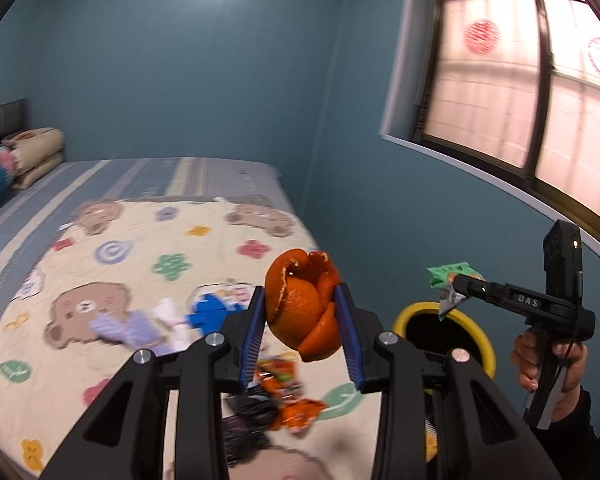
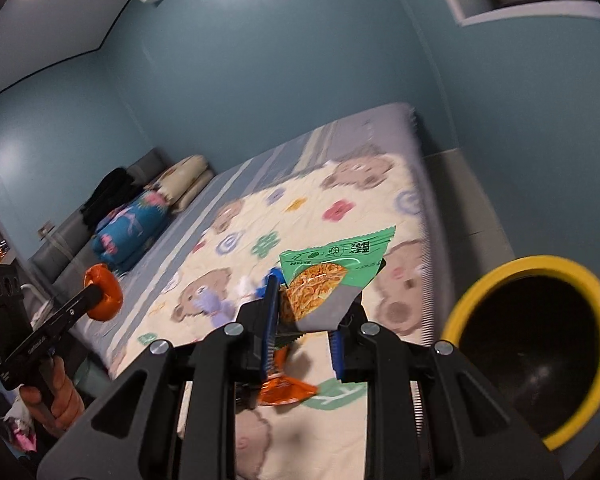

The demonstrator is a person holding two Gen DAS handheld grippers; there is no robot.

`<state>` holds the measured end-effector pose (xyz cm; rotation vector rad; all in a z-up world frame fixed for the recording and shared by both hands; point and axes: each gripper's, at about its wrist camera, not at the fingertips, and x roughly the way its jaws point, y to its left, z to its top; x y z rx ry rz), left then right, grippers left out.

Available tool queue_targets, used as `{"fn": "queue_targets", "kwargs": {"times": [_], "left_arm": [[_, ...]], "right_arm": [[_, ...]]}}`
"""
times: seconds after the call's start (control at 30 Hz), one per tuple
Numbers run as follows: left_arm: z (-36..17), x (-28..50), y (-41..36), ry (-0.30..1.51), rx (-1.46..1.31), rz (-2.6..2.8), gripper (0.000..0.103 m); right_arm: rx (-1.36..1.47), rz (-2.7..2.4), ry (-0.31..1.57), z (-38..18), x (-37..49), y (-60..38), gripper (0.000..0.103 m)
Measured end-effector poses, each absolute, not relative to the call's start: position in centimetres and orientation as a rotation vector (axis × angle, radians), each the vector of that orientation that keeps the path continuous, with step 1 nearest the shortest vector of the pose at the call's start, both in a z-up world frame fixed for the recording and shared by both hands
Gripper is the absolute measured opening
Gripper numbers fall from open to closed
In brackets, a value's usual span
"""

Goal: Collect trash
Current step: 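Carry the orange peel and green wrapper over the yellow-rimmed bin with both tools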

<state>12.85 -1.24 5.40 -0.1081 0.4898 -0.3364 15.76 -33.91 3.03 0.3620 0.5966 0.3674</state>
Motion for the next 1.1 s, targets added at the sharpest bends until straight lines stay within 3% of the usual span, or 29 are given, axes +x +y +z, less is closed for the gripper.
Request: {"fn": "queue_targets", "kwargs": {"times": [0.47,1.1], "left_arm": [[3.9,18.4,-13.7,0.561,-0.066,-0.569,0.033],[-4.6,24.5,-25.1,0.752,-0.043,-0.684,0.033]], "right_arm": [[0.346,0.130,0.490,5.4,12.9,-44.3,0.021],[0.407,-0.077,0.583,-1.0,16.9,-50.9,0.022]]}}
